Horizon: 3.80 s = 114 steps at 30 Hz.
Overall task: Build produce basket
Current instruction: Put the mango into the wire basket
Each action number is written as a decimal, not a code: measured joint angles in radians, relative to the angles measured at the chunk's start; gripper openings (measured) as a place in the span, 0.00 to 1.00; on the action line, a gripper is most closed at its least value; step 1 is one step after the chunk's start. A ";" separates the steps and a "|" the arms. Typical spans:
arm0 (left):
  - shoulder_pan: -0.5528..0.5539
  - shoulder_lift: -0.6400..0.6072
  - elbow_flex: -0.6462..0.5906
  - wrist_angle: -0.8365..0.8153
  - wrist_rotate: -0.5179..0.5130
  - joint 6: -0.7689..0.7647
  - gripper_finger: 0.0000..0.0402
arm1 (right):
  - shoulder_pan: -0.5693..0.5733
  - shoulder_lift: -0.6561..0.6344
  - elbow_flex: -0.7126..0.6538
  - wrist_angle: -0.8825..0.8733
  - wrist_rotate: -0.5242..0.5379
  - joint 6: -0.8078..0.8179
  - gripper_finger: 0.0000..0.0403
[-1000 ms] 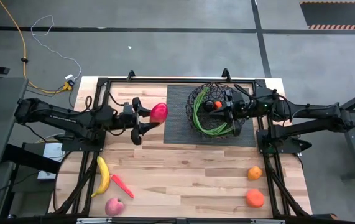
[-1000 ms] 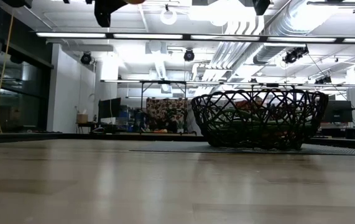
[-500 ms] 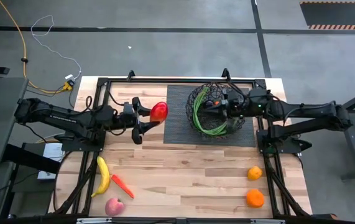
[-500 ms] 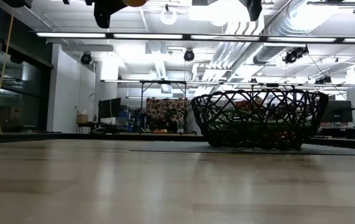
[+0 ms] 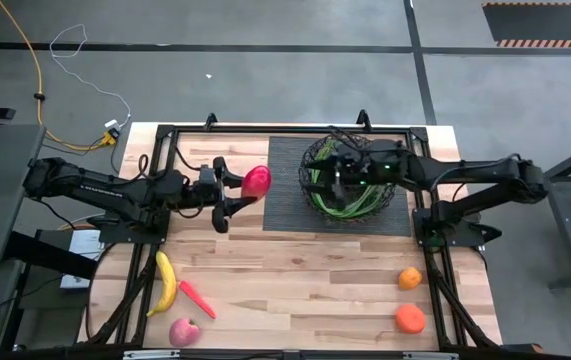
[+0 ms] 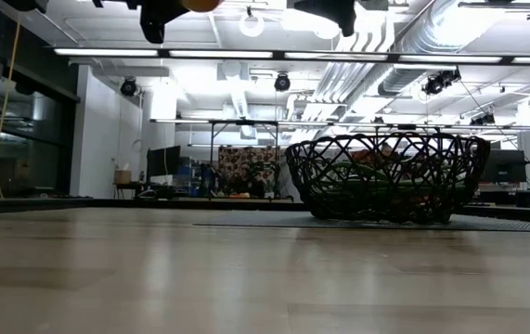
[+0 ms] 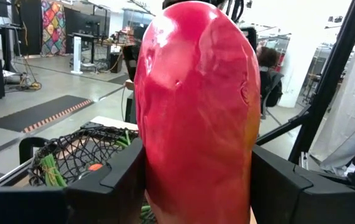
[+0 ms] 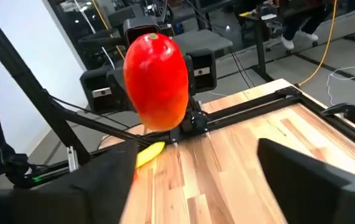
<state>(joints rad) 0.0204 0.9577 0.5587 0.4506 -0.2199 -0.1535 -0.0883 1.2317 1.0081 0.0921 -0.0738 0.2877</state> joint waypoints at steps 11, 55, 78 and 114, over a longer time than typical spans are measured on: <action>0.054 0.000 0.000 -0.013 0.057 -0.024 0.52 | 0.031 0.222 0.210 0.002 -0.005 -0.104 0.99; 0.097 0.075 0.046 0.025 0.156 -0.018 0.52 | 0.031 0.376 0.388 0.013 -0.056 -0.132 0.57; 0.098 0.044 0.165 -0.297 0.157 -0.046 0.79 | 0.031 0.360 0.388 -0.018 -0.063 -0.147 0.58; 0.184 -0.316 0.027 -0.330 0.148 -0.132 0.79 | 0.011 -0.459 -0.205 -0.238 0.196 -0.025 0.59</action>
<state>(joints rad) 0.2047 0.6415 0.5858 0.1210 -0.0715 -0.2853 -0.0776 0.7726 0.8028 -0.1455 0.1223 0.2627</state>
